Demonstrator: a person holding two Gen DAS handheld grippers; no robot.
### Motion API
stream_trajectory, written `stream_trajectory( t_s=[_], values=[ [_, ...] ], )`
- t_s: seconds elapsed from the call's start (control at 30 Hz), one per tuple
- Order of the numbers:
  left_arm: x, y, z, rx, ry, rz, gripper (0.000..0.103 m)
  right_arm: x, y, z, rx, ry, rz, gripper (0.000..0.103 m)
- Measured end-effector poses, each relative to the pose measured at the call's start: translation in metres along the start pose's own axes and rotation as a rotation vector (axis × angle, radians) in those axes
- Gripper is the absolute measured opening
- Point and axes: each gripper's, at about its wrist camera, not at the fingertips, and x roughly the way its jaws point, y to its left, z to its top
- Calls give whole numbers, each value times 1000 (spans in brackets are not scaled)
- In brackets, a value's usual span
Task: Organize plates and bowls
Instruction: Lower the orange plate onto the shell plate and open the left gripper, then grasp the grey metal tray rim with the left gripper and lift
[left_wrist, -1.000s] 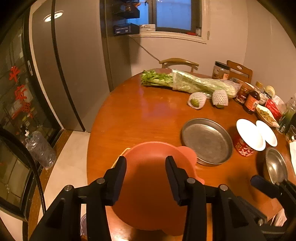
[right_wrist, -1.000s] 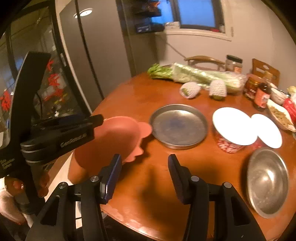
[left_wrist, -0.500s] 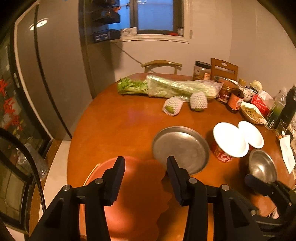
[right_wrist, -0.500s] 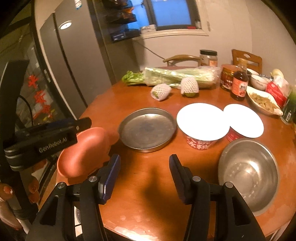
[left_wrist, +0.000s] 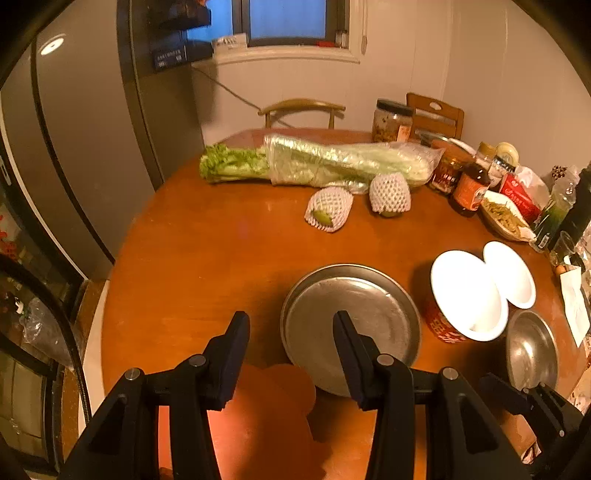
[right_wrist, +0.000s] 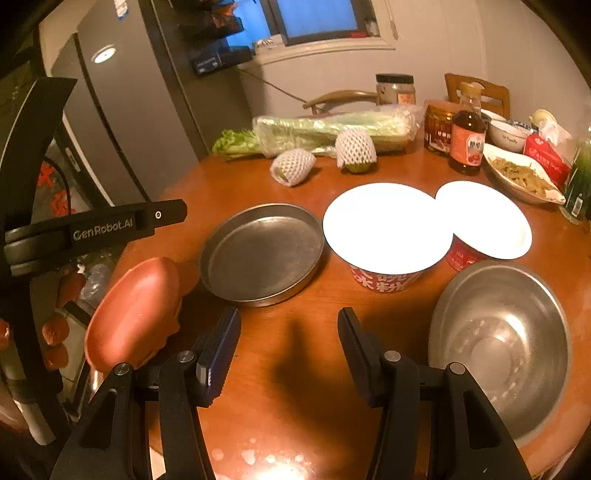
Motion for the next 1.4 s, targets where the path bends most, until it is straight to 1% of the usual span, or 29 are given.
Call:
stream_trajectory(
  t_s=[0.07,0.27,0.37,0.43,0.63,0.7,0.73,0.77,0.83,0.9,1.03,1.1,1.13,1.27,1.4],
  values=[
    [10,0,2,4,19,23,47,9,0,2,6,16,-4,56],
    [38,3,4,8,65,23,47,32,-2,8,26,47,-9,56],
    [48,3,4,11,72,26,47,44,-2,10,37,62,-19,56],
    [53,4,4,11,72,16,47,51,-2,10,45,65,-29,54],
    [69,4,1,5,108,-16,46,65,1,13,44,76,-37,52],
    [72,4,-1,2,121,-40,41,68,4,15,33,70,-38,49],
    [74,4,-1,3,127,-52,35,69,5,16,28,68,-37,47],
    [75,4,-2,4,131,-62,33,70,6,17,23,67,-36,46],
    [77,4,-3,7,136,-57,30,72,9,19,21,64,-32,44],
    [80,6,-4,-3,153,-61,27,74,8,22,42,71,-24,44],
    [83,5,-5,6,150,-48,27,80,4,26,88,73,-20,44],
    [84,4,-6,7,151,-70,24,85,6,27,84,76,-25,44],
    [84,4,-5,6,150,-73,24,87,7,28,79,75,-23,41],
    [79,9,-5,-8,125,-98,24,86,12,31,49,57,-51,40],
    [68,15,-5,-24,98,-101,24,78,15,33,43,36,-37,40]
  ],
)
